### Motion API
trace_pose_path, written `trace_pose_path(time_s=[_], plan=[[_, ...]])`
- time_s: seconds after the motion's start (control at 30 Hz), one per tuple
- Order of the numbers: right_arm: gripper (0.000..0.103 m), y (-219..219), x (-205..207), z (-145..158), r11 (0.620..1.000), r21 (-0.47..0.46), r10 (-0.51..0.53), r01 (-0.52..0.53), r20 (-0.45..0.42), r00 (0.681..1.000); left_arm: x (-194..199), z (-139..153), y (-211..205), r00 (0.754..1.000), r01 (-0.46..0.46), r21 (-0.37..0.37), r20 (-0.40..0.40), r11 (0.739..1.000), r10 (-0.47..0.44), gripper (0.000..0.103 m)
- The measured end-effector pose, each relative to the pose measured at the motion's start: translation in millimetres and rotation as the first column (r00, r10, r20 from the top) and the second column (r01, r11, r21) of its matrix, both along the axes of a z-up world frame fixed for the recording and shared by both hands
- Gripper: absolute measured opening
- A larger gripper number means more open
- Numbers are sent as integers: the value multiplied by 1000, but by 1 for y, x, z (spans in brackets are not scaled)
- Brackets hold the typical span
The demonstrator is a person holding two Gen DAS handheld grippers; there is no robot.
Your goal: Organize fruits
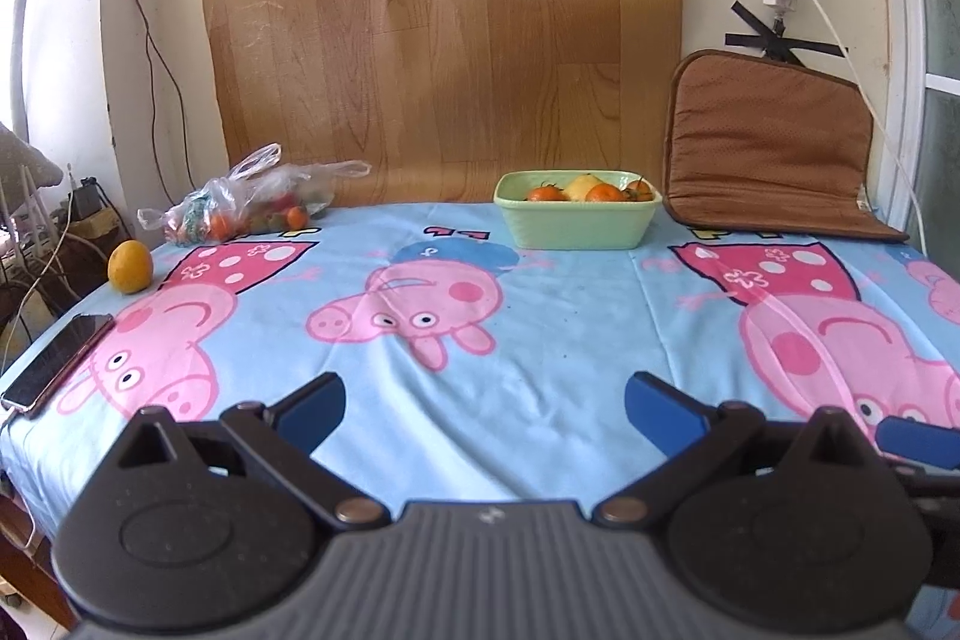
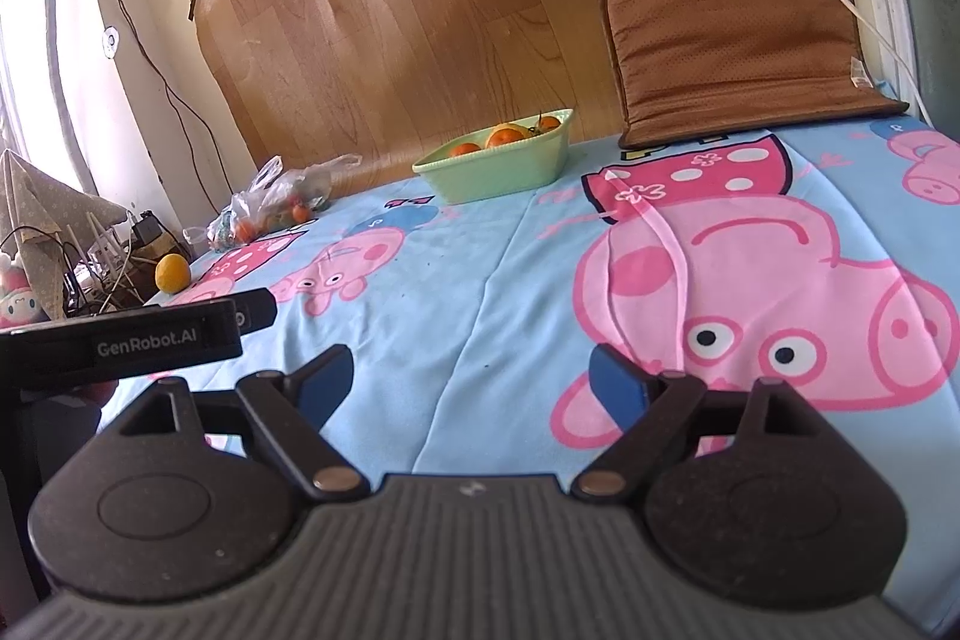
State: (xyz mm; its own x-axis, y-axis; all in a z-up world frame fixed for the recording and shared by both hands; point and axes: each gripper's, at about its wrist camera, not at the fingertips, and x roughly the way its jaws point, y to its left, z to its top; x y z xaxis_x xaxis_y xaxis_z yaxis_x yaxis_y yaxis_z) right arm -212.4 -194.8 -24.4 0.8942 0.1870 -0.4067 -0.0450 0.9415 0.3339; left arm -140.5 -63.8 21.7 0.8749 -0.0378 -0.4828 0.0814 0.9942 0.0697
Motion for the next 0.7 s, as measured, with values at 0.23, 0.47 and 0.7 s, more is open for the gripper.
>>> trace_pose_path(time_s=[0.23, 0.47, 0.7], plan=[[88, 1, 0, 0, 1000, 4, 4, -4, -6, 1000, 2, -6, 1, 1000, -11, 5, -22, 1000, 11, 103], [89, 1, 2, -1, 1000, 8, 3, -3, -15, 1000, -1, -4, -1, 1000, -1, 24, -12, 1000, 1, 103], [90, 4, 4, 0, 1000, -8, 11, -11, -20, 1000, 1, -5, 2, 1000, -28, 37, -10, 999, 28, 103]])
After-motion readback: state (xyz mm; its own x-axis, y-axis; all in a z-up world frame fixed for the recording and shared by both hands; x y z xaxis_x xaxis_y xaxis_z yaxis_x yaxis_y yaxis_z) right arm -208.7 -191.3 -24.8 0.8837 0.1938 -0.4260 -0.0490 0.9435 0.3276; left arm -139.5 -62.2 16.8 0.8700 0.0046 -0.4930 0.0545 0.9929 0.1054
